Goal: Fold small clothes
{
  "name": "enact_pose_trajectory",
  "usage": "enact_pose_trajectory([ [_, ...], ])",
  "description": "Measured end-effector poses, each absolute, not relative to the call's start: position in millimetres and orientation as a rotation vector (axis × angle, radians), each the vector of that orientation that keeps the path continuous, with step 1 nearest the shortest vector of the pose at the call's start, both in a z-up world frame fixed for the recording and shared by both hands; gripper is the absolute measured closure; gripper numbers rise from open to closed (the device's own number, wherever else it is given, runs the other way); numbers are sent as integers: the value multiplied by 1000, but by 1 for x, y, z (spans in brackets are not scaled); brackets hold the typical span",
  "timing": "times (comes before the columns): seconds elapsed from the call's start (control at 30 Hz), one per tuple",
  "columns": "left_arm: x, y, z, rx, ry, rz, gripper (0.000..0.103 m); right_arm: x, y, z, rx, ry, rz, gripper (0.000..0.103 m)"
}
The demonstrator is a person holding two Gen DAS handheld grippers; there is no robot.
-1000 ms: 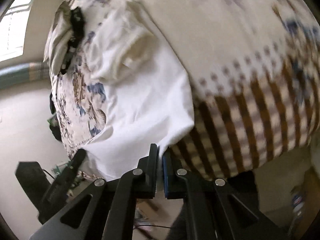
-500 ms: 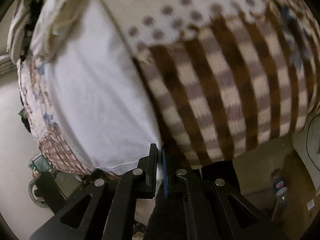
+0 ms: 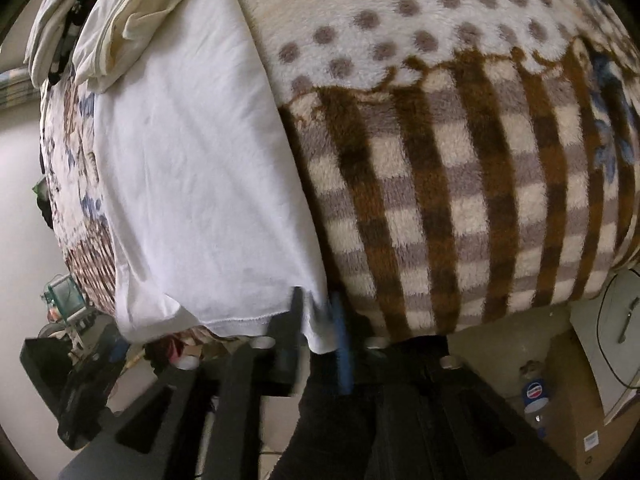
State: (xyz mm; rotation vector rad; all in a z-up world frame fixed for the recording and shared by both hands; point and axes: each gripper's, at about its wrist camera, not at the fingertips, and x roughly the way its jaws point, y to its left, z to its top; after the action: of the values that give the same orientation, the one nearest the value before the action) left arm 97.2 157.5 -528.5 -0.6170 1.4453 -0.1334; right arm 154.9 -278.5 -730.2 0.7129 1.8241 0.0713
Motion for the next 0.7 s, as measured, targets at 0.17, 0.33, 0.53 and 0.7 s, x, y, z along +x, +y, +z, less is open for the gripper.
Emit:
enact_pose_trajectory([
  [0.17, 118, 150, -566, -658, 1493, -167, 32, 155, -283, -736, 758, 1826, 71, 56],
  [0.33, 143, 110, -603, -518, 1596, -236, 32, 151, -274, -754, 806, 1848, 77, 56],
  [0.53, 140, 80, -593, -335, 1558, -223, 72, 142, -273, -768, 885, 1848, 53, 55],
  [0.7, 130, 79, -583, -356, 1519, -205, 95, 138, -273, -759, 888, 1801, 51, 84],
])
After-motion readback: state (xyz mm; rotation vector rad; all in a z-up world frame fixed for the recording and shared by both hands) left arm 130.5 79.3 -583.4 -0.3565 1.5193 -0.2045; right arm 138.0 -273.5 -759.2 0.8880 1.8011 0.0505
